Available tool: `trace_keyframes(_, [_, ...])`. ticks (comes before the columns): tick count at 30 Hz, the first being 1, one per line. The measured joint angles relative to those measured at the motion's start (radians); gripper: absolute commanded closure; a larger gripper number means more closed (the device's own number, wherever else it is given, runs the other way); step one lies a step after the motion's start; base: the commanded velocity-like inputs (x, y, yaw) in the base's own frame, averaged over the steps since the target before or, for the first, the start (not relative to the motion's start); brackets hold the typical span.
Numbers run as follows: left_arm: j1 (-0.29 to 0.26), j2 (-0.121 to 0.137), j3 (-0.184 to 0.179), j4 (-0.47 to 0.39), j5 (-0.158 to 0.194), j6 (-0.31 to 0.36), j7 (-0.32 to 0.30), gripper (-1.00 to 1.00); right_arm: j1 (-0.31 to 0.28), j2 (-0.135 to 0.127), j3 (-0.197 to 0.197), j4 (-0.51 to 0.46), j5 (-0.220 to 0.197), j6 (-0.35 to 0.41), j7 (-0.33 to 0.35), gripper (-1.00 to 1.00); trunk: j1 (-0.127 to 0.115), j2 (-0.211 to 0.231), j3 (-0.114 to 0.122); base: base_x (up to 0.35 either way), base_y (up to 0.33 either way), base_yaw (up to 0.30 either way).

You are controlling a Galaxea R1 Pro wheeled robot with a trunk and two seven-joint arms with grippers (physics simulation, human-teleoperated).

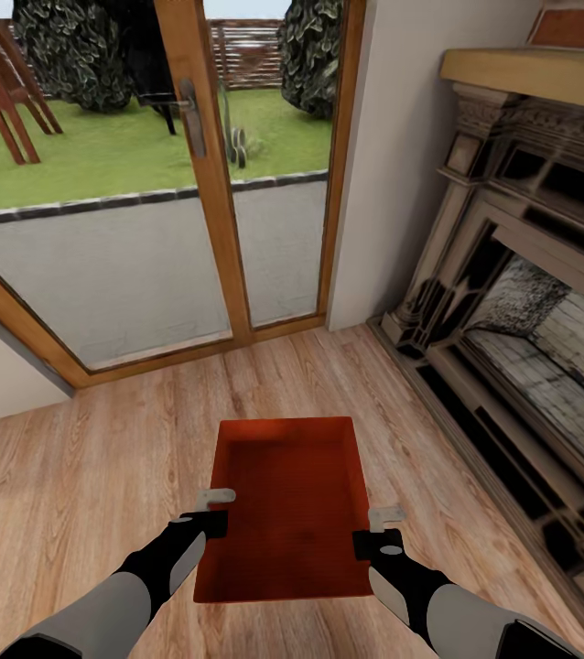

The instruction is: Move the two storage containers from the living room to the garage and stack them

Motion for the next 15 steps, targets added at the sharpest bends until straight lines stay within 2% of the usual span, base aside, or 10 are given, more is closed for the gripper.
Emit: trace_keyframes(15, [0.0,-0.001,0.001,0.0,-0.002,0.0,0.0,1.0,0.0,0.0,-0.001,0.001,-0.001,-0.001,0.002,1.0,-0.058,0.105,0.047,0.0,0.0,0.0])
